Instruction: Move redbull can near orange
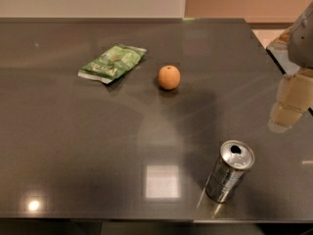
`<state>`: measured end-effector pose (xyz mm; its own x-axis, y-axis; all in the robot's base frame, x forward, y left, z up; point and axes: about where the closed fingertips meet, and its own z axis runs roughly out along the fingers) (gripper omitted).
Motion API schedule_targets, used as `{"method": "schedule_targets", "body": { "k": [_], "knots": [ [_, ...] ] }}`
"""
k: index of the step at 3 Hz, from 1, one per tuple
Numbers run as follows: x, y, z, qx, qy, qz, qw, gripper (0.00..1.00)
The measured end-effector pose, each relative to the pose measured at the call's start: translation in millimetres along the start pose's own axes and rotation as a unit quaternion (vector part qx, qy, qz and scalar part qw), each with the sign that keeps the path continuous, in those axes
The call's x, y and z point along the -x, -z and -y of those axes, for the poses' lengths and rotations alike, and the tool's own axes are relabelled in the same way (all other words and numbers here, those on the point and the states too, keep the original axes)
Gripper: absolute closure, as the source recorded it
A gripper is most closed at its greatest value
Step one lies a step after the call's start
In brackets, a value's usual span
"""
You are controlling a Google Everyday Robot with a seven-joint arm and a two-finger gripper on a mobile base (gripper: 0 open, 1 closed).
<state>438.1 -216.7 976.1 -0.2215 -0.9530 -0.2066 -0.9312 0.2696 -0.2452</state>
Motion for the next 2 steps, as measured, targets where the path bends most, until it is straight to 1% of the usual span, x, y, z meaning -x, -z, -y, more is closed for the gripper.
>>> {"method": "schedule_targets", "body": {
  "k": [1, 2],
  "knots": [
    [0.0, 0.0, 0.0, 0.0, 0.0, 0.0, 1.0, 0.0],
    [-0.8, 3.8, 0.4, 0.013, 0.01, 0.012, 0.9998, 0.0]
  ]
}}
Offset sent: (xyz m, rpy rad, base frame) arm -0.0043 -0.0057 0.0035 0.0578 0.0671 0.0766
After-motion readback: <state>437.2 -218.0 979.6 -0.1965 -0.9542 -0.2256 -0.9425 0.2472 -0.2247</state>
